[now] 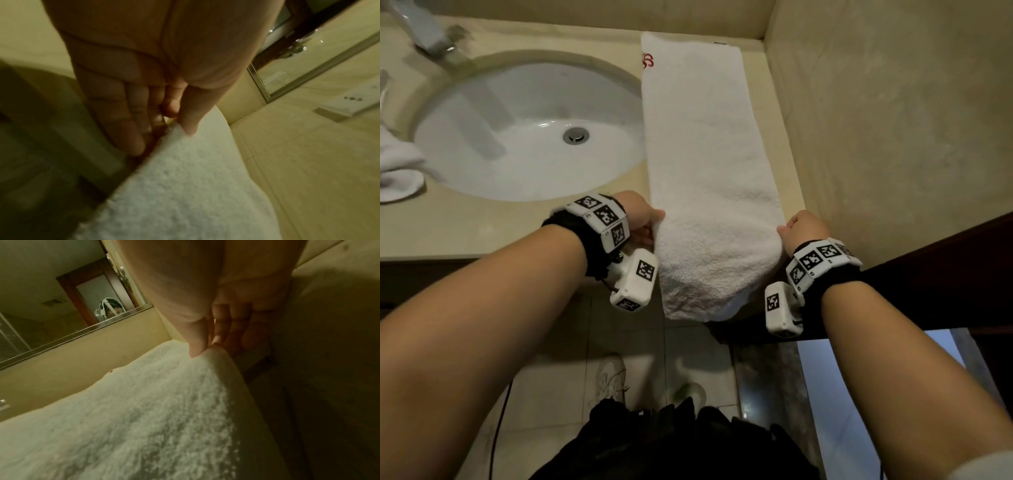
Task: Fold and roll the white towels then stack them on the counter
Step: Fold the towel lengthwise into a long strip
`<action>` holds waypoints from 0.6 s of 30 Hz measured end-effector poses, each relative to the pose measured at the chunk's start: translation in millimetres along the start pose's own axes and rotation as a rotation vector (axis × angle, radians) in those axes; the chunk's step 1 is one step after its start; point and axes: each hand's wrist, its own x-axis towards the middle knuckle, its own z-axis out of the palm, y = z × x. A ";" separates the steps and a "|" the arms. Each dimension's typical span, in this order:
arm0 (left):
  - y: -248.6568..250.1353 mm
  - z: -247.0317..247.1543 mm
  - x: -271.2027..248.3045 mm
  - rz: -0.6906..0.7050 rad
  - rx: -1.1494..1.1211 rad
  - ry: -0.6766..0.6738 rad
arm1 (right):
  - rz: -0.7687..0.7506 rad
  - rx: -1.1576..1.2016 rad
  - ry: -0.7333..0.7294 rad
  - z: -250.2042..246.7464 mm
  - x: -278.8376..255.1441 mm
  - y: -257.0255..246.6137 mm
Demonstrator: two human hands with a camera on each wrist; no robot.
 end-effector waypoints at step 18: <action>91.2 -89.7 77.6 0.470 0.717 0.208 | -0.484 0.128 -0.002 -61.0 82.0 -134.7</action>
